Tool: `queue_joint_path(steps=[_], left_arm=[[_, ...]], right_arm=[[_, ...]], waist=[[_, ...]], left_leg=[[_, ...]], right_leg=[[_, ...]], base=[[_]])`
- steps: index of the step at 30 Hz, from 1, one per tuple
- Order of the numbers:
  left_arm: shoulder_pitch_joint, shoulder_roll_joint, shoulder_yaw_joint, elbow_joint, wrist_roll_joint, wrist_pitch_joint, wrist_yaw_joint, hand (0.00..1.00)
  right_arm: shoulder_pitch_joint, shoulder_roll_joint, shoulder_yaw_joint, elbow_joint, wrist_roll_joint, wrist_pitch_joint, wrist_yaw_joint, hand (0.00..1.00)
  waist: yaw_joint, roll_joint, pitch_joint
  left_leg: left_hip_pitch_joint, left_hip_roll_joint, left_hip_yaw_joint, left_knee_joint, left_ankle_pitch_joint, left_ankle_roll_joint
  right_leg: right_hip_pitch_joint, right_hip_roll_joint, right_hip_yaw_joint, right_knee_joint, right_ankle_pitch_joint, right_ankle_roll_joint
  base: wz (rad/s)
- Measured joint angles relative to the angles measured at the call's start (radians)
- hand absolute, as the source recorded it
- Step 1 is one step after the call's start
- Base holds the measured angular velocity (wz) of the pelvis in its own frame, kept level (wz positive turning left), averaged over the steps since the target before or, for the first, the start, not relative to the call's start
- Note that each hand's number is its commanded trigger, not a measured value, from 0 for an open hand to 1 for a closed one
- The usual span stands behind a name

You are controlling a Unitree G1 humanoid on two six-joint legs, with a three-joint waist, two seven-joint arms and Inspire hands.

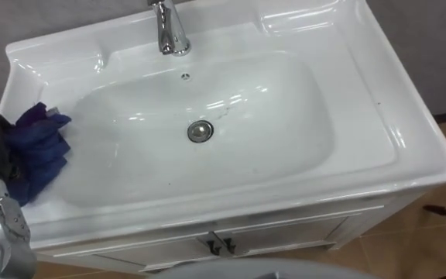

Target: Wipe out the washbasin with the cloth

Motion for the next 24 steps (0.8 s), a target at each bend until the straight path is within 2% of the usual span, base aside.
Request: queue_joint_path(steps=[4, 10, 11, 12, 13, 14, 24], left_arm=[[0.028, -0.038, 0.000, 0.000, 0.000, 0.000, 0.003, 1.00], [0.056, -0.062, 0.002, -0.002, 0.003, 0.001, 0.034, 1.00], [0.061, -0.066, 0.002, -0.002, 0.002, 0.001, 0.044, 0.62], [0.065, -0.068, 0.002, -0.002, 0.002, 0.001, 0.047, 0.57], [0.076, -0.068, 0.002, 0.000, 0.001, 0.001, 0.058, 0.17], [0.080, -0.069, 0.001, 0.011, 0.001, 0.001, 0.074, 0.00], [0.079, -0.102, 0.004, 0.063, -0.003, 0.003, 0.149, 0.00]], right_arm=[[-0.011, 0.002, 0.000, -0.002, -0.005, -0.001, 0.000, 0.00], [-0.010, 0.001, 0.000, -0.004, -0.013, 0.001, 0.002, 0.00], [-0.009, 0.001, -0.001, -0.005, -0.014, 0.000, 0.002, 0.00], [-0.010, 0.001, -0.001, -0.005, -0.015, 0.000, 0.002, 0.00], [-0.010, 0.001, -0.001, -0.005, -0.019, 0.001, 0.003, 0.00], [-0.006, 0.000, -0.001, -0.005, -0.019, 0.000, 0.002, 0.00], [-0.013, 0.001, 0.001, -0.038, 0.000, 0.028, -0.003, 0.00]], waist=[[0.000, 0.000, -0.0001], [-0.004, -0.010, -0.0023], [-0.004, -0.013, -0.0025], [-0.004, -0.015, -0.0023], [-0.004, -0.019, -0.0035], [-0.005, -0.022, -0.0034], [-0.002, -0.024, -0.0049]], left_leg=[[0.000, -0.002, -0.006, 0.000, 0.000, 0.000], [0.001, -0.008, -0.027, -0.018, 0.004, 0.004], [0.002, -0.012, -0.031, -0.022, 0.008, 0.006], [0.001, -0.013, -0.031, -0.023, 0.008, 0.007], [0.002, -0.014, -0.030, -0.025, 0.008, 0.007], [0.008, -0.015, -0.029, -0.032, 0.008, 0.007], [0.049, -0.019, -0.024, -0.055, 0.008, 0.007]], right_leg=[[0.004, -0.001, -0.005, -0.003, -0.001, 0.002], [0.008, -0.004, -0.018, -0.014, -0.002, 0.004], [0.008, -0.006, -0.018, -0.015, -0.003, 0.005], [0.008, -0.007, -0.018, -0.014, -0.003, 0.005], [0.009, -0.008, -0.017, -0.015, -0.003, 0.005], [0.012, -0.008, -0.016, -0.015, -0.003, 0.006], [0.049, -0.009, -0.016, -0.037, -0.006, 0.011]], base=[[0.05], [0.06], [0.00], [0.00], [0.00], [0.00], [0.00]])
